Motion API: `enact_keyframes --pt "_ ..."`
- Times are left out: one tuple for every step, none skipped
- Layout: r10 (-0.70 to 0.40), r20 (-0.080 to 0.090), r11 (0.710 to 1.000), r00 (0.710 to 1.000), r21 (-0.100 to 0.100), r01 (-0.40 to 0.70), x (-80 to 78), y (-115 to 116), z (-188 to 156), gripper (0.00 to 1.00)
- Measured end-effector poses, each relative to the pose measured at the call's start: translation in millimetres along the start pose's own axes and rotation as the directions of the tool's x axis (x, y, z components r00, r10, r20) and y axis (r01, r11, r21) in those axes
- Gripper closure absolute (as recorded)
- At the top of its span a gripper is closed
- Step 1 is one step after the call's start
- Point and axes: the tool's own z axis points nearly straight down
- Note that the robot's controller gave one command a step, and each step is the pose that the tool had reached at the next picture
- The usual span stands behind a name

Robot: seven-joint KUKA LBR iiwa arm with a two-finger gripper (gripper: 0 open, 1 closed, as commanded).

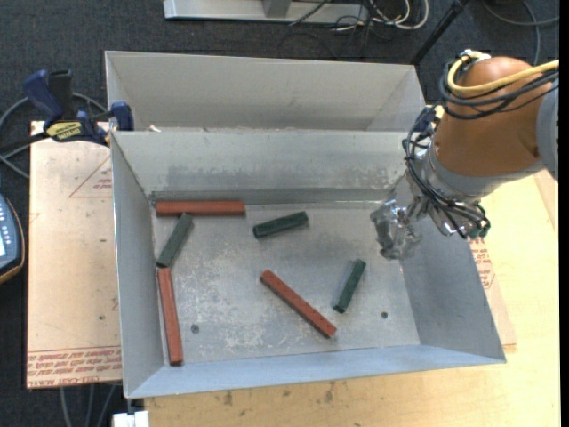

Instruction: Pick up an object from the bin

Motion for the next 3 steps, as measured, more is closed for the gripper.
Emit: enact_keyframes --pt "0.000 -0.008 1.000 1.000 -0.004 0.000 1.9 1 5 0.00" --pt "-0.275 -0.012 0.961 0.961 -0.013 0.275 -16.0 63 115 0.00" --pt "-0.198 -0.015 0.980 0.980 -0.010 0.198 54.5 30 144 0.00"
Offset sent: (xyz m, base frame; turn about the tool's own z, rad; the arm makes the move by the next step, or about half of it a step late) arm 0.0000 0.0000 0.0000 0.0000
